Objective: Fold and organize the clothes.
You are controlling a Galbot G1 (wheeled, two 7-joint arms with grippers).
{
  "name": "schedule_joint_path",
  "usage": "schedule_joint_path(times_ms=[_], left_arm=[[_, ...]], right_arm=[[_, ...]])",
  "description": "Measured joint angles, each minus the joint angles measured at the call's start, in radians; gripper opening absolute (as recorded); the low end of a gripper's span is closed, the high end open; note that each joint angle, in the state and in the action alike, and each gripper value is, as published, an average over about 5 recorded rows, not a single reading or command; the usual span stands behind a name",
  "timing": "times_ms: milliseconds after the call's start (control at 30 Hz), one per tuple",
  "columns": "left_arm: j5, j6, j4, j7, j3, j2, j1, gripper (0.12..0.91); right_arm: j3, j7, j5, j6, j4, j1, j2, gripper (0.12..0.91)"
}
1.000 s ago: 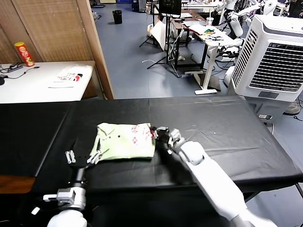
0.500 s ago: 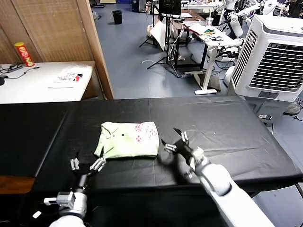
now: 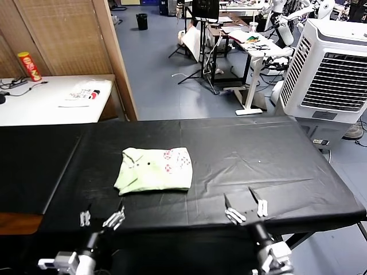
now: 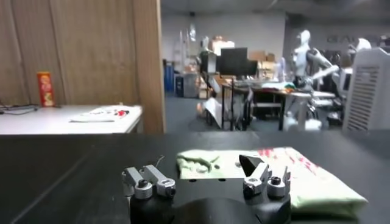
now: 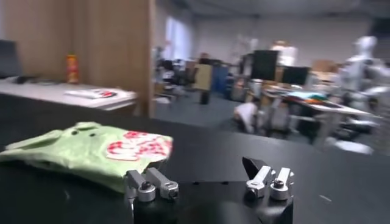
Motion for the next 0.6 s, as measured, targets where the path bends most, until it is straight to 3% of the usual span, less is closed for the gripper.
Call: schedule_joint_path(times_ms=[267, 600], left_arm=[[-0.024, 0.063, -0.033, -0.023, -0.027, 0.006, 0.044, 0.798], [-0.047, 0.086, -0.055, -0.022, -0.056, 0.012, 0.058, 0.798]], right_arm=[[0.050, 0.046, -0.002, 0.002, 0.088, -0.167, 0.045, 0.798], [0.055, 0.049, 0.000, -0.001, 0.105, -0.226, 0.053, 0.798]])
